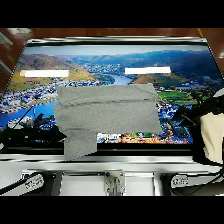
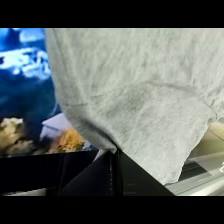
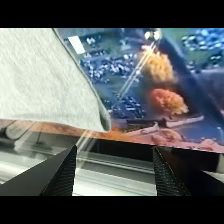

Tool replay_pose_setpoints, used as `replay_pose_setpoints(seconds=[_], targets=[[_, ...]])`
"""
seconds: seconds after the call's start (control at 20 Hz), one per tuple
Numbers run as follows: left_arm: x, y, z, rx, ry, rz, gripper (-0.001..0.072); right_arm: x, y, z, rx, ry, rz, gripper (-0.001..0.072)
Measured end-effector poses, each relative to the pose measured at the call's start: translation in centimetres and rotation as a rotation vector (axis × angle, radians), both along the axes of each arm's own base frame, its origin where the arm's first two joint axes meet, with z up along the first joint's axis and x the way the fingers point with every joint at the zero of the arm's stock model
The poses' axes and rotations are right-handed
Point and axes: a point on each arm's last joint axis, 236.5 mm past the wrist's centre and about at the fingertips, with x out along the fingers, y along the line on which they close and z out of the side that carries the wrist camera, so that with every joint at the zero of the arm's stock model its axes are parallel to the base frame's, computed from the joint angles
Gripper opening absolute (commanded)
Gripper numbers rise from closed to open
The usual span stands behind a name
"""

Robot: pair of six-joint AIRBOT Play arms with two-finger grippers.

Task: Fold the shirts.

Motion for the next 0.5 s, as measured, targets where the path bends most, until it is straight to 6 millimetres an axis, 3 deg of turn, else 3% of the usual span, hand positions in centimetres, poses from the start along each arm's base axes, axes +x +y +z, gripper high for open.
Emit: replay_pose_setpoints(seconds=[0.25,0.5], targets=[[-0.4,-0.1,0.4,-0.025,0.005,-0.011,0.0037,-2.1,3.4,-2.3,0.075,0.040,0.024,0.0591],[-0.6,-0.3,0.6,-0.041,0.010,-0.018,0.0037,-2.3,6.1,-4.2,0.058,0.029,0.075,0.0591]])
